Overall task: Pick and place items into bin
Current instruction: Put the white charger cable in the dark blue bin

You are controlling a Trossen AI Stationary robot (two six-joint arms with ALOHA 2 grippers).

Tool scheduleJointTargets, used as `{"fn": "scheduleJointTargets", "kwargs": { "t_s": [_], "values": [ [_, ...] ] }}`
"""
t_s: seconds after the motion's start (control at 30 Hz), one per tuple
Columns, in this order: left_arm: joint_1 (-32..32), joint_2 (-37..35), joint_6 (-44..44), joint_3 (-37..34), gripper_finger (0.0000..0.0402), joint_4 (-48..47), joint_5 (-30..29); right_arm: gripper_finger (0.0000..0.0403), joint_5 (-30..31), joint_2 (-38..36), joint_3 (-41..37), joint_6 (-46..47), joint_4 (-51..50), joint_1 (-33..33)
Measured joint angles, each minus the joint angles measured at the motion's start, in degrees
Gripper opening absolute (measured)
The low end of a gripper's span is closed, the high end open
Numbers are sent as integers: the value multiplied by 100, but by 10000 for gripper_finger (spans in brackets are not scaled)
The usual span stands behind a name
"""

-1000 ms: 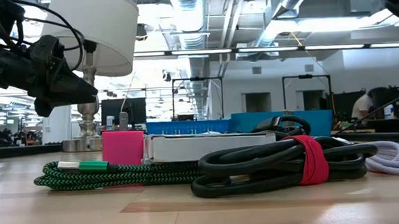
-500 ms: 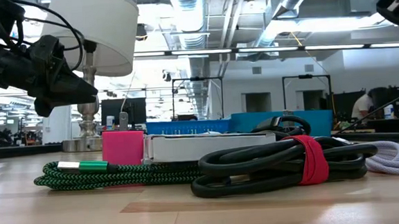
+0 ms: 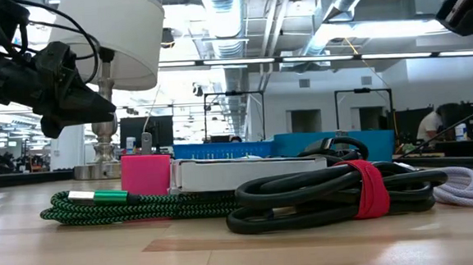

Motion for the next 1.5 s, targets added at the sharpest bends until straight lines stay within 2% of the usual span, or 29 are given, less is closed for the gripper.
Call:
{"fn": "scheduleJointTargets", "kwargs": {
  "t_s": [0.13, 0.2, 0.3, 0.4, 0.47, 0.57, 0.73, 0.83, 0.97, 1.17, 1.5],
  "values": [
    [2, 2, 2, 0, 116, 0, 0, 91, 696, 332, 0, -624, 958, -266],
    [2, 0, 0, 0, 116, 0, 0, 91, 893, 773, 0, -1216, 1720, -440],
    [0, 0, 2, 1, 116, 0, 0, 91, 994, 1630, 99, -2076, 2758, -743],
    [0, 1, 0, 1, 116, 0, -1, 91, 956, 2455, 641, -2524, 2946, -983],
    [2, 2, 0, 0, 116, 0, -2, 91, 937, 2982, 1153, -2671, 2443, -1076],
    [1, 1, 1, 1, 116, 1, -1, 91, 939, 3678, 2127, -2592, 1076, -1161],
    [0, 1, 1, 1, 116, 0, -2, 91, 938, 4693, 3723, -1601, -1642, -1323],
    [1, 0, 2, 0, 116, 0, 0, 91, 552, 5208, 4469, -843, -3063, -1414],
    [1, 0, 1, 1, 116, 0, 0, 91, -357, 5789, 5081, -1, -4393, -1581],
    [0, 1, 0, 0, 116, 0, 0, 91, -1705, 6407, 5224, 1010, -5057, -1836],
    [2, 0, 1, 1, 116, 0, 0, 91, -2357, 7511, 5232, 3174, -5137, -1876]
  ]
}}
